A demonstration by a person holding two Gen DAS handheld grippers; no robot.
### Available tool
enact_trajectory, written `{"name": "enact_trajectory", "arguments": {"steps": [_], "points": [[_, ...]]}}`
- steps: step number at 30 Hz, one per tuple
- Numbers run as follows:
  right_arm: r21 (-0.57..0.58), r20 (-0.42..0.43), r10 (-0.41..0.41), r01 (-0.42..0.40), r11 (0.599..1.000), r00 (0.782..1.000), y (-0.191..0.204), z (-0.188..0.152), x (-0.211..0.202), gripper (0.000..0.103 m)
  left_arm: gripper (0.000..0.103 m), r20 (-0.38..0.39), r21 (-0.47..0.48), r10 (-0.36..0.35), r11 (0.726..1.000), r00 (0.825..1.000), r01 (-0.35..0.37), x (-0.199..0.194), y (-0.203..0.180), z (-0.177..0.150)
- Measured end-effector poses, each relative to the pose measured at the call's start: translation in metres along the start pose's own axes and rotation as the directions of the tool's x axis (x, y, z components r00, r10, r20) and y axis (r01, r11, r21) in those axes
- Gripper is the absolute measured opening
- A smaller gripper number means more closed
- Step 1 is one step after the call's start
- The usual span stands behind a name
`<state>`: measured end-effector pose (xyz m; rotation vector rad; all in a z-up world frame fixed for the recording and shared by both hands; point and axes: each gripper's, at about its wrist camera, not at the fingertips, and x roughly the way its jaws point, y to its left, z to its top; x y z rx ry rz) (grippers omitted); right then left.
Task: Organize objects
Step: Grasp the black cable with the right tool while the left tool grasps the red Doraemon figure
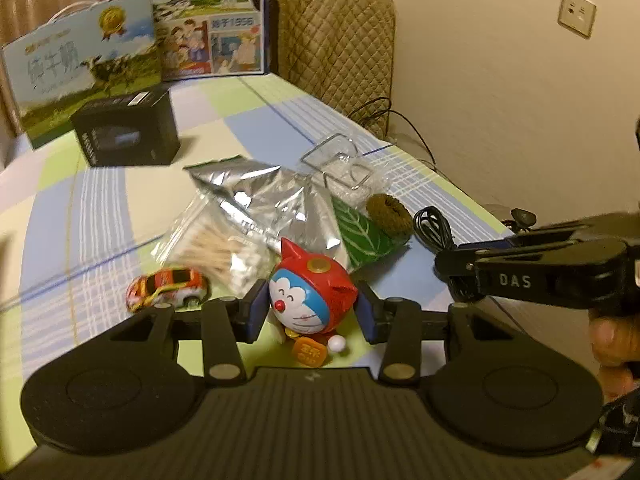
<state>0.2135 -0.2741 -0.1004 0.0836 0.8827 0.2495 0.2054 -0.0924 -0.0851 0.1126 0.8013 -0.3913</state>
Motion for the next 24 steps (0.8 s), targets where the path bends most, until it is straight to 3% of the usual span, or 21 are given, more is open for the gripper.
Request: {"name": "enact_trajectory", "arguments": {"steps": [12, 24], "points": [[-0.05, -0.03, 0.002, -0.004, 0.999, 1.0, 0.021, -0.008, 0.0, 0.011, 0.04, -0.029, -0.114, 0.024, 0.993, 0.999, -0.028, -0.048, 0.019, -0.034], [-0.139, -0.025, -0.05, 0.046, 0.989, 0.998, 0.034, -0.01, 0.013, 0.011, 0.04, -0.027, -0.158, 0.029, 0.987, 0.999, -0.033, -0.054, 0.032, -0.044]]}}
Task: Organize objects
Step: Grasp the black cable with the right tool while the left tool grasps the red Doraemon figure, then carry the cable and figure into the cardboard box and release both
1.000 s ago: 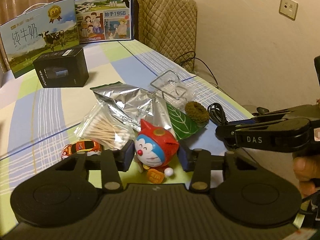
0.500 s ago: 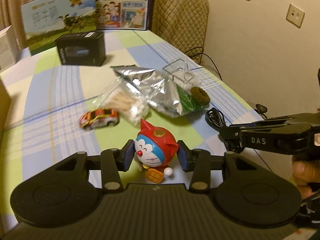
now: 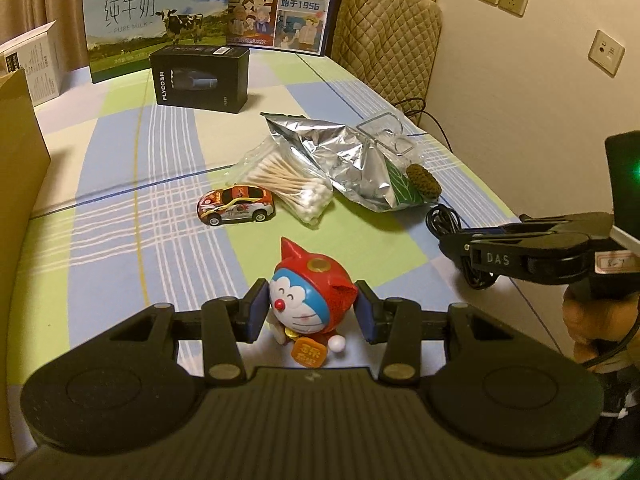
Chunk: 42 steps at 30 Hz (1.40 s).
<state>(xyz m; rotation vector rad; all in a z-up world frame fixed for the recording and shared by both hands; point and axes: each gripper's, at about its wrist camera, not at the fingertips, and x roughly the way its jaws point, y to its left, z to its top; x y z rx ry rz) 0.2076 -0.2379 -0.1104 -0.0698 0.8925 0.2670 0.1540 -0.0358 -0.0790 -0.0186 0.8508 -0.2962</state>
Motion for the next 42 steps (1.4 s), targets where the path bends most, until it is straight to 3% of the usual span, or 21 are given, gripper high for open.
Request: {"name": "enact_trajectory", "arguments": {"steps": [17, 31, 42], "points": [[0.04, 0.072, 0.112, -0.115, 0.993, 0.991, 0.041, -0.007, -0.076, 0.011, 0.04, 0.033, -0.044, 0.014, 0.999, 0.999, -0.013, -0.048, 0.003, -0.013], [-0.046, 0.142, 0.211, -0.206, 0.977, 0.967, 0.095, -0.006, -0.142, 0.011, 0.04, 0.097, -0.078, 0.085, 0.994, 0.992, -0.078, -0.126, 0.013, -0.015], [-0.13, 0.156, 0.278, -0.26, 0.957, 0.948, 0.137, -0.005, -0.167, 0.011, 0.04, 0.144, -0.118, 0.148, 0.984, 0.978, -0.131, -0.184, 0.033, -0.025]]}}
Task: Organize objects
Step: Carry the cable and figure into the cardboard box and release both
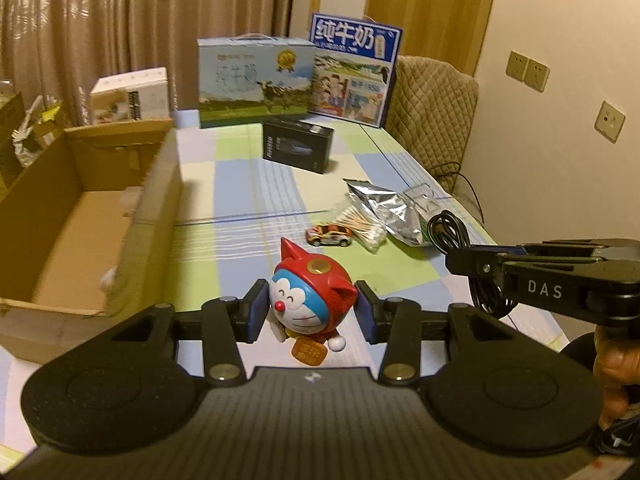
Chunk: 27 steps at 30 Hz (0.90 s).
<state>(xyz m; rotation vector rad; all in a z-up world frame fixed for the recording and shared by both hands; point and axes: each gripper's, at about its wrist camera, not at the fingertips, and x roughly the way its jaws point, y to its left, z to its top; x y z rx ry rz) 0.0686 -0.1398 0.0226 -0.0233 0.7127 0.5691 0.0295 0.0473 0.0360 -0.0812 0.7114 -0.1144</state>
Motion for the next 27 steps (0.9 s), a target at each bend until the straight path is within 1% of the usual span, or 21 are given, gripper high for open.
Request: {"name": "enact_trajectory", "arguments": {"steps": [15, 27], "points": [[-0.079, 0.004, 0.068, -0.067, 0.995, 0.998, 0.05, 0.015, 0.008, 0.011, 0.04, 0.04, -0.057, 0.057, 0.997, 0.998, -0.054, -0.038, 0.043, -0.001], [-0.129, -0.01, 0.124, -0.124, 0.984, 0.992, 0.088, 0.032, 0.028, 0.011, 0.04, 0.067, -0.084, 0.083, 0.994, 0.994, -0.077, -0.058, 0.075, 0.007]]}}
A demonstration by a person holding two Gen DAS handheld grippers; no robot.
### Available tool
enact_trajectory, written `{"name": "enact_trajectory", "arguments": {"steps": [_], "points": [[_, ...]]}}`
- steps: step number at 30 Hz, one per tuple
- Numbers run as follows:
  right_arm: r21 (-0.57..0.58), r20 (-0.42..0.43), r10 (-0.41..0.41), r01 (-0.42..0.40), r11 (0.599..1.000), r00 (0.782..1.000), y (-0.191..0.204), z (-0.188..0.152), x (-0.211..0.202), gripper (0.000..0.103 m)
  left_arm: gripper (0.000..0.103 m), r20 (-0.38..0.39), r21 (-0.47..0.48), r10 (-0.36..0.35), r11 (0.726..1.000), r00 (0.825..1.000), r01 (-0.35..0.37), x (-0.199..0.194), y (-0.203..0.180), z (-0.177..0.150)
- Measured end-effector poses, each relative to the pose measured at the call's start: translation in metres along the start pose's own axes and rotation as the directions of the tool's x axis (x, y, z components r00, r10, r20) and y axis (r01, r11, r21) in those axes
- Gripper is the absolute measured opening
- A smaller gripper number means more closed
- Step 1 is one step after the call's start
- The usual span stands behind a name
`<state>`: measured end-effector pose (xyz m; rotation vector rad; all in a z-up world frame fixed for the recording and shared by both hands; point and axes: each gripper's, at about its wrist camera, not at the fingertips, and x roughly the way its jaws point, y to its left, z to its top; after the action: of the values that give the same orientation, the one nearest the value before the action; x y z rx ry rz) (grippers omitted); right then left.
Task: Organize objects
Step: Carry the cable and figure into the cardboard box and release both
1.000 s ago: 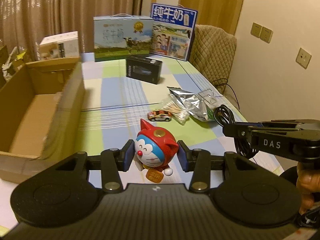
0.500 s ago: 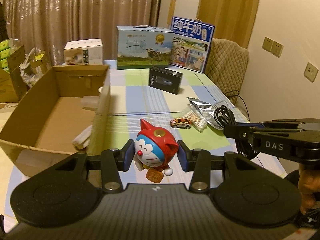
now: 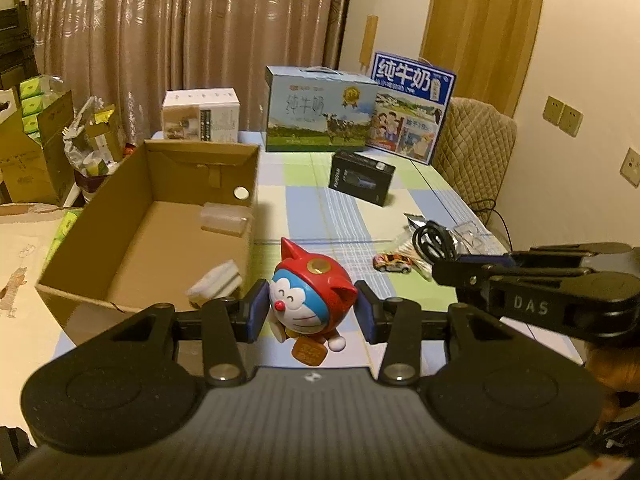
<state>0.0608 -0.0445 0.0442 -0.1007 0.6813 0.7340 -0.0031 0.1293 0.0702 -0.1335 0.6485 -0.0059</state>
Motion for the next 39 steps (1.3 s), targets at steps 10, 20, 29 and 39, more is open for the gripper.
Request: {"name": "enact_trajectory", "arguments": {"steps": [10, 20, 29, 39], "points": [[0.0, 0.002, 0.081, -0.081, 0.997, 0.997, 0.033, 0.036, 0.037, 0.011, 0.04, 0.036, -0.033, 0.049, 0.998, 0.998, -0.048, -0.003, 0.056, 0.024], [-0.01, -0.04, 0.134, -0.134, 0.991, 0.99, 0.066, 0.054, 0.091, 0.011, 0.04, 0.019, -0.044, 0.12, 0.992, 0.993, -0.119, 0.021, 0.117, 0.039], [-0.008, -0.084, 0.146, -0.147, 0.989, 0.986, 0.078, 0.053, 0.129, 0.011, 0.04, -0.039, -0.037, 0.149, 0.988, 0.988, -0.15, 0.056, 0.152, 0.033], [0.004, -0.117, 0.147, -0.148, 0.989, 0.982, 0.081, 0.049, 0.154, 0.011, 0.04, -0.083, -0.04, 0.139, 0.989, 0.987, -0.143, 0.081, 0.167, 0.026]]}}
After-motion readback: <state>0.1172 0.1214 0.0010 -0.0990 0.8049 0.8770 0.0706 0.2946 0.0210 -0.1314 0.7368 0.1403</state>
